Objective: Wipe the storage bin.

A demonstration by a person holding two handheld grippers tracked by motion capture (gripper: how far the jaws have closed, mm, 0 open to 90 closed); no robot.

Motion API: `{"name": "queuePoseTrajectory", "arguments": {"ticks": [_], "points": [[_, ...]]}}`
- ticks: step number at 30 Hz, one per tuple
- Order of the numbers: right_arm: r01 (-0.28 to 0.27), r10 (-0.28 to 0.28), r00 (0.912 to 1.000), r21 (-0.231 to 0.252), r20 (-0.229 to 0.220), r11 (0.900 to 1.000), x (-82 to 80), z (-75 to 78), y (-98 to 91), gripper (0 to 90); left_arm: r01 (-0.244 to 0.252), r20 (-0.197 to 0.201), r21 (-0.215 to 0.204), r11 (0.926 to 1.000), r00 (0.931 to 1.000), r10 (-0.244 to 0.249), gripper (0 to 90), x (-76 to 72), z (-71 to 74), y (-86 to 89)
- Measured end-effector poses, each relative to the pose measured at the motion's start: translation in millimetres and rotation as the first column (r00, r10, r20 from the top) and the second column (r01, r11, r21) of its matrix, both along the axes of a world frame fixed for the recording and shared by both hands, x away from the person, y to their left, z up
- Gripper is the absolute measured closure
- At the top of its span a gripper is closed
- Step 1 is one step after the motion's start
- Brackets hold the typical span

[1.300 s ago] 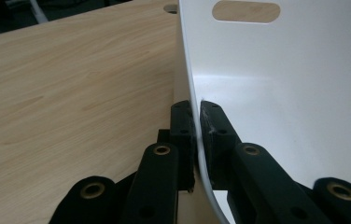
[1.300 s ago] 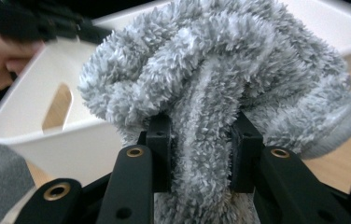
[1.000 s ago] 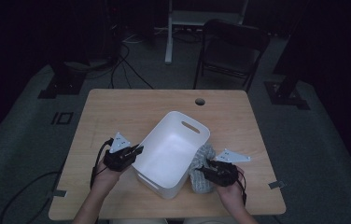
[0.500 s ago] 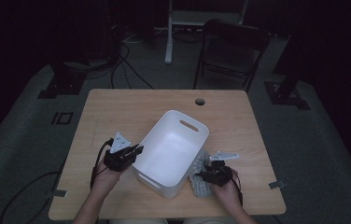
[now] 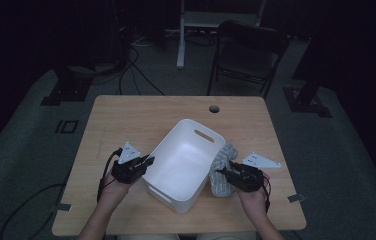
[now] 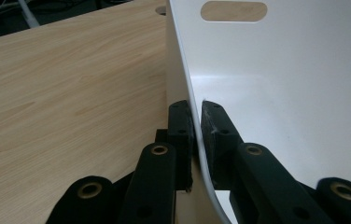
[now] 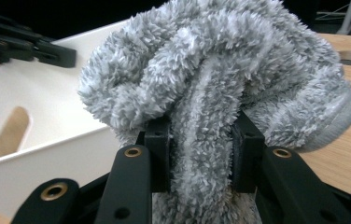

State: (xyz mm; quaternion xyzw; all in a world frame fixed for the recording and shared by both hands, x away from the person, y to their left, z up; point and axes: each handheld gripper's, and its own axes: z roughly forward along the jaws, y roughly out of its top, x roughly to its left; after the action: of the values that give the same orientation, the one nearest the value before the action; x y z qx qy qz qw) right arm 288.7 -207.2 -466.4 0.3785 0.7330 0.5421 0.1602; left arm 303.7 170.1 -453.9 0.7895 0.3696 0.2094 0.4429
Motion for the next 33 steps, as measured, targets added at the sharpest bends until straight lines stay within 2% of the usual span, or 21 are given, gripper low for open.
{"name": "queuePoseTrajectory", "arguments": {"ticks": [2, 3, 9, 17, 18, 21, 23, 24, 25, 26, 27, 30, 31, 33], "points": [[0.003, -0.003, 1.0000, -0.004, -0.004, 1.0000, 1.7, -2.5, 0.7, 66.3, 0.004, 0.002, 0.002, 1.0000, 1.0000, -0.004, 83.0, 0.0, 0.0, -0.1], [0.013, -0.013, 0.9988, -0.011, -0.047, 0.9999, 6.6, -10.9, 2.2, 66.2, 0.010, 0.001, 0.003, 0.9999, 1.0000, -0.010, 83.0, 0.0, 0.0, -0.1], [0.020, -0.024, 0.9916, -0.034, -0.127, 0.9992, 18.6, -33.6, 0.4, 66.0, 0.019, 0.005, 0.006, 0.9998, 0.9998, -0.019, 82.7, -0.2, 0.0, -0.5], [0.036, -0.055, 0.9677, -0.083, -0.246, 0.9959, 38.6, -68.3, -2.3, 64.6, 0.013, 0.002, 0.000, 0.9999, 0.9999, -0.013, 82.5, -0.2, -0.2, -0.4], [0.035, -0.055, 0.9630, -0.080, -0.264, 0.9962, 40.8, -71.6, -2.8, 64.1, 0.010, 0.002, -0.001, 1.0000, 1.0000, -0.010, 82.5, -0.3, -0.2, -0.4], [0.032, -0.047, 0.9567, -0.057, -0.287, 0.9979, 44.1, -75.0, -5.3, 63.2, -0.002, 0.003, -0.001, 1.0000, 1.0000, 0.002, 82.5, -0.4, -0.2, -0.9], [0.032, -0.053, 0.9584, -0.079, -0.280, 0.9964, 42.9, -71.6, -4.3, 66.1, -0.009, 0.003, -0.002, 1.0000, 1.0000, 0.009, 82.5, -0.5, -0.2, -1.3], [0.035, -0.058, 0.9623, -0.092, -0.266, 0.9951, 41.3, -68.1, -3.7, 67.2, -0.012, 0.005, 0.002, 0.9999, 0.9999, 0.012, 82.6, -0.7, 0.0, -1.9], [0.034, -0.057, 0.9668, -0.093, -0.249, 0.9951, 40.4, -63.6, -4.1, 68.0, -0.014, 0.006, 0.007, 0.9999, 0.9999, 0.014, 82.7, -0.9, 0.1, -2.2], [0.034, -0.057, 0.9668, -0.093, -0.249, 0.9951, 40.4, -63.6, -4.1, 68.0, -0.014, 0.006, 0.007, 0.9999, 0.9999, 0.014, 82.7, -0.9, 0.1, -2.2], [0.026, -0.036, 0.9779, -0.051, -0.206, 0.9984, 38.3, -46.6, -10.5, 68.3, -0.020, 0.007, 0.006, 0.9998, 0.9998, 0.020, 82.7, -0.7, 0.1, -2.3], [0.037, -0.033, 0.9921, 0.029, -0.121, 0.9989, 33.6, -19.1, -25.2, 68.3, -0.021, 0.007, 0.012, 0.9997, 0.9997, 0.021, 83.6, -0.7, 0.4, -3.5], [0.056, -0.051, 0.9948, 0.058, -0.089, 0.9967, 31.9, -7.7, -31.8, 68.3, -0.020, 0.005, 0.008, 0.9998, 0.9998, 0.020, 83.7, -0.4, 0.4, -3.5], [0.079, -0.074, 0.9958, 0.091, -0.054, 0.9927, 32.2, 6.1, -40.1, 68.2, -0.017, 0.001, 0.003, 0.9999, 0.9999, 0.017, 83.9, 0.2, 0.4, -3.5]]}}
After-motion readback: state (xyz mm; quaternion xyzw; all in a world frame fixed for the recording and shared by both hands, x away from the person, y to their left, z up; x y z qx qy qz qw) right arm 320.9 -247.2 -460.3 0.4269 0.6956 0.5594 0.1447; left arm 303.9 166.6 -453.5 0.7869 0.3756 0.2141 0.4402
